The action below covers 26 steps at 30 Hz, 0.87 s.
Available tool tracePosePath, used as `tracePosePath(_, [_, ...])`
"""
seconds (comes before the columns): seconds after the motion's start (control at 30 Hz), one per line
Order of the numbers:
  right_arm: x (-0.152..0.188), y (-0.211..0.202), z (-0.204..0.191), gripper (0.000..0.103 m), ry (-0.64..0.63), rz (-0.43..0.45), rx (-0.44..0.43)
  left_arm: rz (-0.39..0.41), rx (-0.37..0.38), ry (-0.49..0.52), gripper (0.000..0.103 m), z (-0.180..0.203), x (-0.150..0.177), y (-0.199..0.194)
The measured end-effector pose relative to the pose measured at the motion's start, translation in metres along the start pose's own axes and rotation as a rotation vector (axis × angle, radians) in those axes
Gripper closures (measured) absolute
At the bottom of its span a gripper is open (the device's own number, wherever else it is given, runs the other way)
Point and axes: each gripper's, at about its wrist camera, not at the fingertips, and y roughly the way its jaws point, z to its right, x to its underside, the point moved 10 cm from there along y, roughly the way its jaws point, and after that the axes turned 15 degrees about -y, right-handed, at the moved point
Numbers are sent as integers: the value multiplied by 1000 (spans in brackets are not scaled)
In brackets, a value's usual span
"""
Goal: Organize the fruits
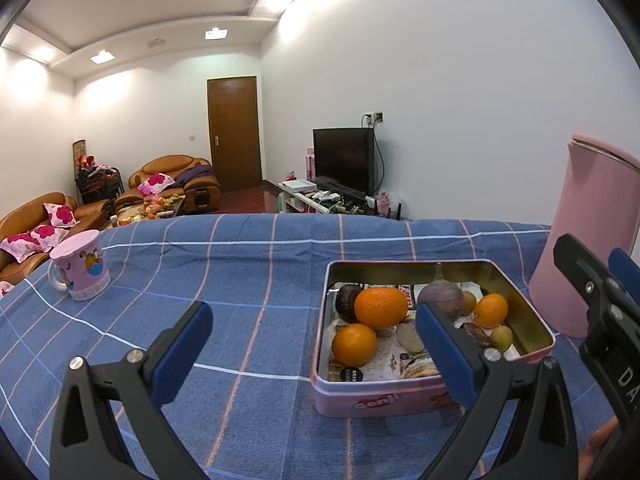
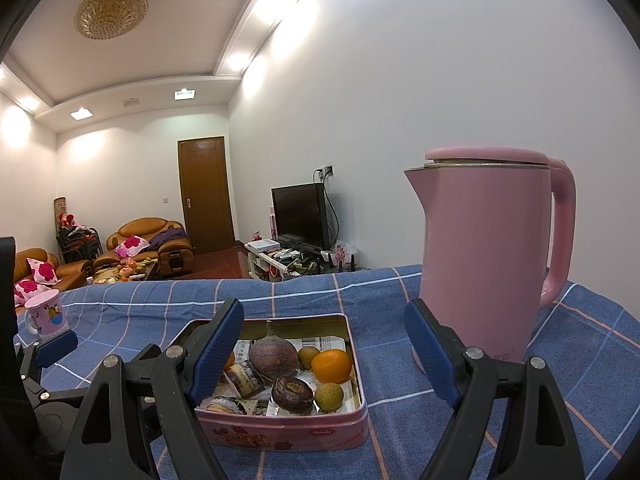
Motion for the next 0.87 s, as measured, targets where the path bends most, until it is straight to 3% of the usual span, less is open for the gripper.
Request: tracePosePath(0.87, [1,1,3,19,7,-4,11,-16,7,17,0,3,3,3])
